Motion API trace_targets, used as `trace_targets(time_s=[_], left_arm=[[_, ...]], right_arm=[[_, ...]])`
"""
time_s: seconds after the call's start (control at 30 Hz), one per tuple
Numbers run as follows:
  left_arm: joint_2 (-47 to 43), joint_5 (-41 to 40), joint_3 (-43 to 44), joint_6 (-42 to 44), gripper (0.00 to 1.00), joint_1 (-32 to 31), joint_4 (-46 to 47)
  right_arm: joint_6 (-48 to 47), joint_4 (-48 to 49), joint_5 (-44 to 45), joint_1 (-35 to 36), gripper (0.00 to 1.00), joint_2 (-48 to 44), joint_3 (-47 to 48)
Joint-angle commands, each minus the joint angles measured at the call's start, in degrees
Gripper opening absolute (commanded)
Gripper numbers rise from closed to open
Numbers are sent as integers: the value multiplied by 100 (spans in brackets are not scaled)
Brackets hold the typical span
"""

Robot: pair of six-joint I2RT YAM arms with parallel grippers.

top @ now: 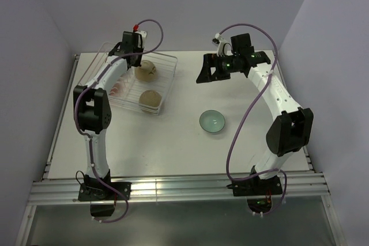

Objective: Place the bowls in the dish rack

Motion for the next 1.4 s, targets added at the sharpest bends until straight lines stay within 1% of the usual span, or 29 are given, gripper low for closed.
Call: trace_targets(time_s=[0.0,0.27,0.43,0.47,0.53,0.73,0.93,1.1,1.37], left_arm=[[236,-60,268,-14,11,40,145],[439,2,250,-23,11,110,286],[588,142,277,21,11,110,329],[597,143,259,39,11,110,364],[650,116,207,48,11,110,443],[755,318,259,22,11,110,479],[685,792,268,-163,11,101,312],[729,1345,364,-198,13,84,198],[922,1839,716,-383,15,5,-118]], right_arm=[[-118,83,14,-88,95,-308,-26],[-302,-136,40,-255,96,-370,-79],[-329,-224,22,-413,96,-475,-263],[-494,-233,22,-440,96,-510,-290],[-504,-251,5,-493,96,-545,-369],[-557,-286,14,-572,96,-598,-448],[-618,-154,49,-581,96,-713,-887],[-689,-259,93,-598,97,-783,-844],[-882,-514,136,-660,97,-765,-835]])
